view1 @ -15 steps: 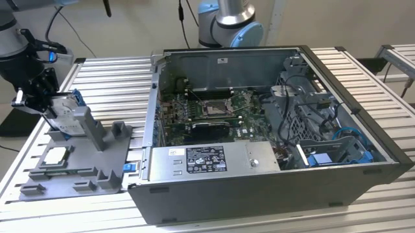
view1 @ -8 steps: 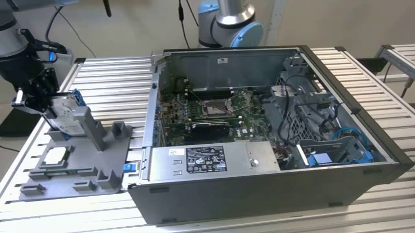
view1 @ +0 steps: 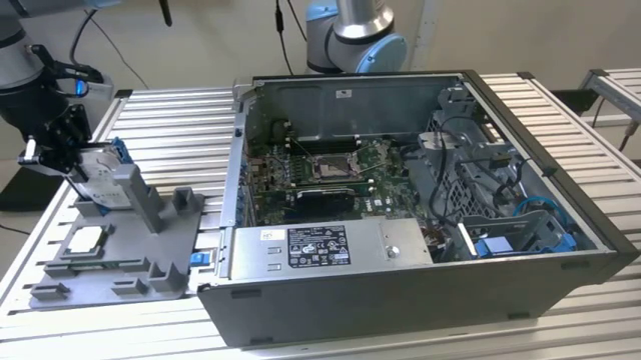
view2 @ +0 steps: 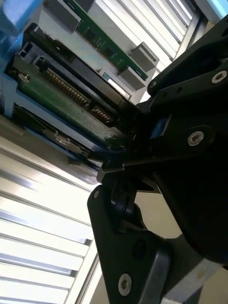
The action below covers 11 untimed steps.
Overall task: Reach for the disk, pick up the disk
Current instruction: 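Pick up the disk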
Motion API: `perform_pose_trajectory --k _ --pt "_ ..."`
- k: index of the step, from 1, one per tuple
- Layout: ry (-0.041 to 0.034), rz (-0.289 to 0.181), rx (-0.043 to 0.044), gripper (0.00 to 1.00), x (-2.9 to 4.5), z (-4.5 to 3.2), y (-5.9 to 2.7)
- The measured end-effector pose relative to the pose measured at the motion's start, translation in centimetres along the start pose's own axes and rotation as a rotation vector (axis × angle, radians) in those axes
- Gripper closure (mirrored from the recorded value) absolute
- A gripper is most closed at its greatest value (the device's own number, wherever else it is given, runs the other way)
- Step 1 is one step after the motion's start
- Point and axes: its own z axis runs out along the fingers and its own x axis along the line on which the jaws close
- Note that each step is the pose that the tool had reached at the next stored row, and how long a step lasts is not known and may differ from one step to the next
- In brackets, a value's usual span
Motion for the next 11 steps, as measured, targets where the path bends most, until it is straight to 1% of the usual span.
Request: perform_pose_trajectory --k 11 --pt "0.0010 0.000 0.0001 1.00 0.00 0.00 0.00"
